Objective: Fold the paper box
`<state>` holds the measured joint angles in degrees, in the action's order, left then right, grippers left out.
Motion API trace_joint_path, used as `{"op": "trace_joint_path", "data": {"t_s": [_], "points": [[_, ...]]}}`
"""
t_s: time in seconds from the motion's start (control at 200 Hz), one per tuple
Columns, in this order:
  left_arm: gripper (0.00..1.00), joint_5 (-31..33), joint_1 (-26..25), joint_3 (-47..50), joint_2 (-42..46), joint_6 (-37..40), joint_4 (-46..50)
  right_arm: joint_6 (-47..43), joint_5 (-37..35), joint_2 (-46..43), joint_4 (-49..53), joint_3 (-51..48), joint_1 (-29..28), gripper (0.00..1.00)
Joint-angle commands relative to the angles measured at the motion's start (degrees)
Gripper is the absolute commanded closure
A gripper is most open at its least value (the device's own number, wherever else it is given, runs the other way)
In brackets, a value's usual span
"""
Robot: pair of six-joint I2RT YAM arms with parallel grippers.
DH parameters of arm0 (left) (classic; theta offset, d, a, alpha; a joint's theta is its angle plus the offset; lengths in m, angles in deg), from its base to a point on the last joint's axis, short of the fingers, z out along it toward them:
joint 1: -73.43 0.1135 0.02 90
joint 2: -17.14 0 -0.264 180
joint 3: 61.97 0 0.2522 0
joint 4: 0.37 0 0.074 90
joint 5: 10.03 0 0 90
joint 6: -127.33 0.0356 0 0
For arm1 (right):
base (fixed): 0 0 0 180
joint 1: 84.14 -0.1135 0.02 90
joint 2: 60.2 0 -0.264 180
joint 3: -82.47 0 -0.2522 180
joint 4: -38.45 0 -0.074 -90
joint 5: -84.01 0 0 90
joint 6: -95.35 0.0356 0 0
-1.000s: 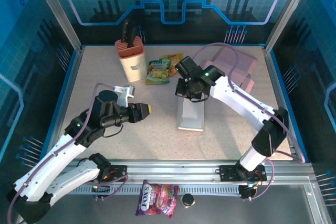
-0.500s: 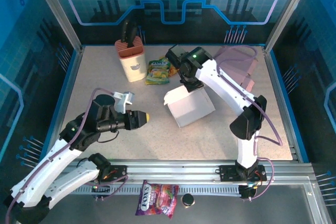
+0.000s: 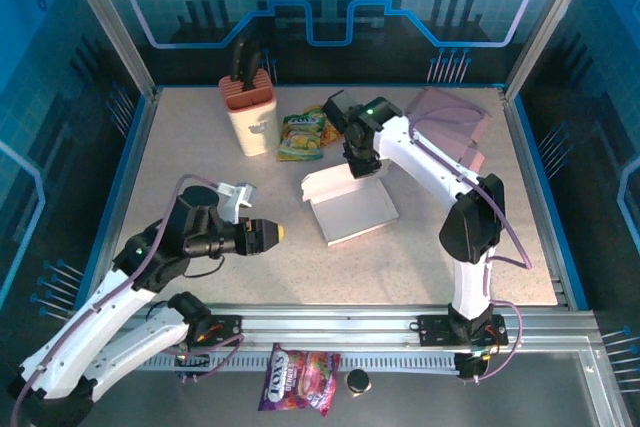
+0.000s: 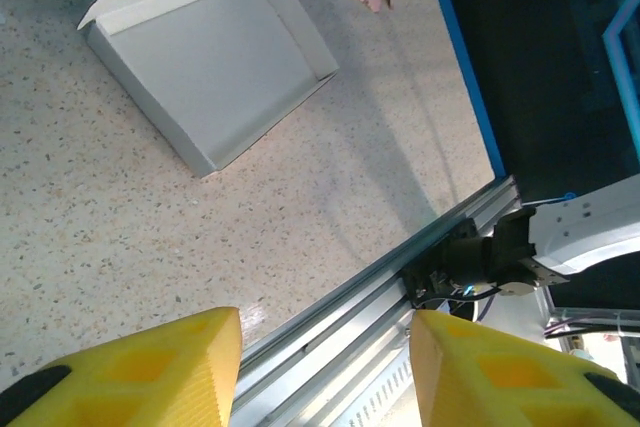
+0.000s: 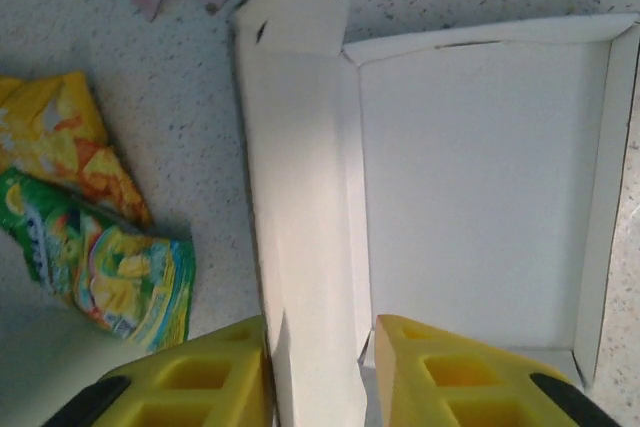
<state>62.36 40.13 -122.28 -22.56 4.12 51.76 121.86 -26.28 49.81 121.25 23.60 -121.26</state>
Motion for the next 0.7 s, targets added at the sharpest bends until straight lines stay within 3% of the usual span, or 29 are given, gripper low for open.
{"op": "trace_joint_path", "data": {"t_s": [0.0,0.125,0.23,0.31,0.435,0.56,0.695], "points": [[0.50,1.07,-0.20,0.33,-2.60,2.45,-2.82,-7.70,-1.49,-6.06,-6.89,-3.84,1.77,0.61],[0.47,4.11,-0.26,-1.04,-6.47,4.41,-3.78,-25.70,-4.70,-12.21,-13.17,-7.50,3.84,0.52],[0.43,6.51,-0.25,-2.74,-9.90,5.29,-4.51,-50.53,-2.86,-20.63,-29.89,-16.06,6.42,0.44],[0.29,8.33,-0.27,-3.90,-12.36,5.61,-4.88,-70.64,4.90,-27.43,-41.89,-23.97,9.66,0.36],[0.27,11.94,-0.20,-5.19,-15.40,6.84,-4.87,-96.56,19.88,-36.14,-47.25,-33.37,15.12,0.30],[0.28,15.76,-0.21,-5.77,-17.28,8.75,-5.05,-114.67,25.02,-40.73,-47.28,-42.48,19.03,0.31],[0.29,16.80,-0.22,-5.58,-19.19,12.37,-5.91,-124.85,32.24,-42.17,-55.39,-53.30,24.08,0.36]]}}
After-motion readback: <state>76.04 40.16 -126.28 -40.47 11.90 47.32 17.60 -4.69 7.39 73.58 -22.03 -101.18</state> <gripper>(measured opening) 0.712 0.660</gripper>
